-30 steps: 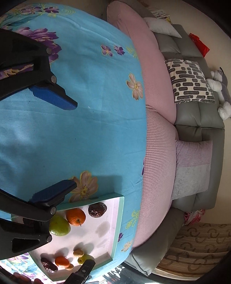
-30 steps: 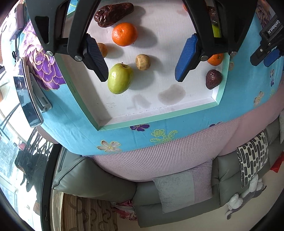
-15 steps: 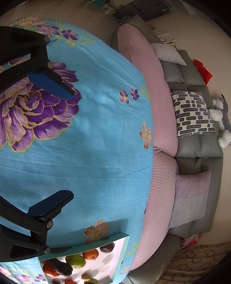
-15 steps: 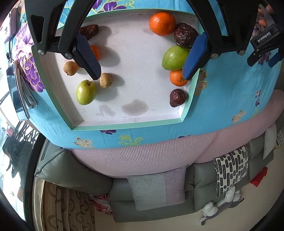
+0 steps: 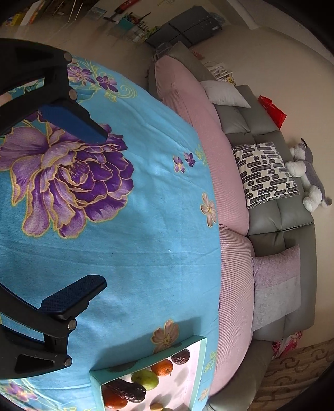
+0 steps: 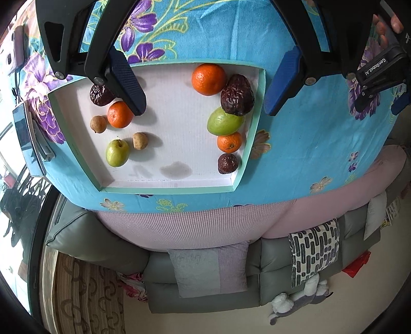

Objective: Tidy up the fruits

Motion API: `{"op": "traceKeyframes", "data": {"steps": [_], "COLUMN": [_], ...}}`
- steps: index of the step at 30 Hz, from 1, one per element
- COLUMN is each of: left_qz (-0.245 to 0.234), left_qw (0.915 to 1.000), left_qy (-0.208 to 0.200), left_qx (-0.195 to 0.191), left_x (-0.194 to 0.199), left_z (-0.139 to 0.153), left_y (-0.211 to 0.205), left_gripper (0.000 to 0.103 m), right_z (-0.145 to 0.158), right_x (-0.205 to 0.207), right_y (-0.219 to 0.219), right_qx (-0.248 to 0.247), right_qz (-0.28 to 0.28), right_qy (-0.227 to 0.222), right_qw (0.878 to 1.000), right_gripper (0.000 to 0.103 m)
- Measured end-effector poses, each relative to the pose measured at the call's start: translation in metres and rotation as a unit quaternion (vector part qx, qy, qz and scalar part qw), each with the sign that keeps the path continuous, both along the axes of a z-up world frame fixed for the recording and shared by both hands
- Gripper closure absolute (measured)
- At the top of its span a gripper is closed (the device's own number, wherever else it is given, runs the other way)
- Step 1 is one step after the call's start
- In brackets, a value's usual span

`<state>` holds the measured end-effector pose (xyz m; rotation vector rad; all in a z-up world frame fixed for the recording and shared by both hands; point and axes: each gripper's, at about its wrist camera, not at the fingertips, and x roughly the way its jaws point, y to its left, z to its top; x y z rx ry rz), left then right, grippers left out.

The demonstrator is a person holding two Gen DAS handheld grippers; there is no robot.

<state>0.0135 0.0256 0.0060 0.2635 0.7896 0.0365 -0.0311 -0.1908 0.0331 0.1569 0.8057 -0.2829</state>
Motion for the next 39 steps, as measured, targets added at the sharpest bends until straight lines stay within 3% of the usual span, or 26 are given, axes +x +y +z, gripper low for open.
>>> {"op": "traceKeyframes", "data": {"steps": [7, 19, 39], "left_qz": [-0.011, -0.005, -0.018], "left_qw": [0.9996, 0.9985, 0.9974], "left_qy": [0.026, 0.049, 0.055], "left_qx": [0.005, -0.022, -0.042], "left_x": [-0.004, 0.007, 0.008], "left_z": [-0.01, -0.018, -0.021], "left_y": [-0.006, -0.005, -0.007], "left_gripper": [0.0, 0.0, 0.0], "right_z": [-0.023, -0.025, -0.032], "right_x": [-0.015, -0.01, -0.008], "right_y": [0.012, 0.014, 0.009], "right_qx": [-0.002, -0.001, 0.0], "right_qz": [0.018, 0.025, 0.018], "right_qy": [0.036, 0.038, 0.055], "right_qw": [0.999, 0.999, 0.998], "right_gripper": [0.01, 0.01, 0.01]}}
